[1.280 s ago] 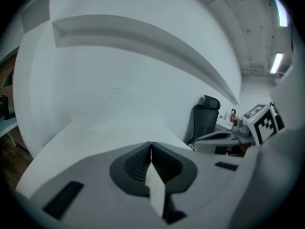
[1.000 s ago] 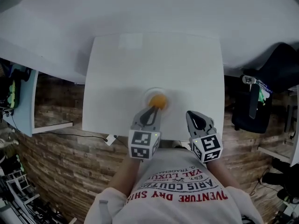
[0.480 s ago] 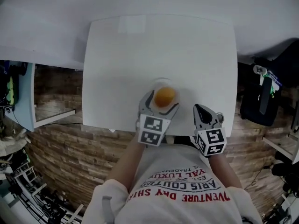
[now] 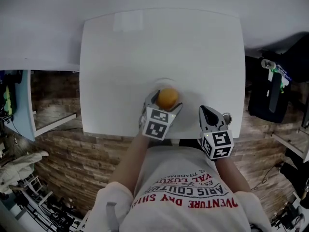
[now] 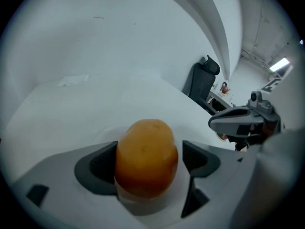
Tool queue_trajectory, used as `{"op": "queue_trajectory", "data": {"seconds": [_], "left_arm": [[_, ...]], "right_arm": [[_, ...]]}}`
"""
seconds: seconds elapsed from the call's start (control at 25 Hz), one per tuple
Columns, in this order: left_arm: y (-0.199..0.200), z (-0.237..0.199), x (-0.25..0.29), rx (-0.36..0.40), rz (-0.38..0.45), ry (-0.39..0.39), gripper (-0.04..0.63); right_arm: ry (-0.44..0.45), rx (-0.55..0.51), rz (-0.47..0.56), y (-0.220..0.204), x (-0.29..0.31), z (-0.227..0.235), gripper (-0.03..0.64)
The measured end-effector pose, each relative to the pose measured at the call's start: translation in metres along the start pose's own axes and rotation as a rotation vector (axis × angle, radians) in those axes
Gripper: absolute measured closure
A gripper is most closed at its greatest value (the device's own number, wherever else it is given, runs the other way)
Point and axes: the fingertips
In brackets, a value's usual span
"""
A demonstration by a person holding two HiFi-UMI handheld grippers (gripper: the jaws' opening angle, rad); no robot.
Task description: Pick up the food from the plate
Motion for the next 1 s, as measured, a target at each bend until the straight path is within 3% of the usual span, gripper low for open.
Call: {"op": "queue_trajectory", "data": {"seconds": [0.16,0.28,0.56,0.76,1.0], "left_arm": [[-0.001,-0.005,0.005,-0.003,-0.001,0.034,0.176],[-0.001,-0.010,0.006,0.020,-0.009,0.080,0.232],[-0.001,-0.010,0.005,0.015,-0.005,0.086,0.233],[0.017,-0.006,-0.012,-0.021,0.062,0.081,0.233],[0.061,-0.004,-0.051,0.003,0.246,0.149,0.233]], "right_arm": [[-0.005,0.005,-0.007,-0.001,0.002,0.005,0.606],[-0.008,0.009,-0.011,-0.001,0.003,0.007,0.606],[-0.005,0.008,-0.012,0.004,0.001,0.008,0.606],[-0.003,0.025,0.019,0.019,-0.005,0.007,0.606],[0.009,0.017,0.089,0.049,-0.019,0.002,0.606]]}}
Point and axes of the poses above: the fingertips, and each gripper's own axes: x forward along the fingers, z to its right, y out of its top, and after that the axes turned 2 degrees about x, right-handed
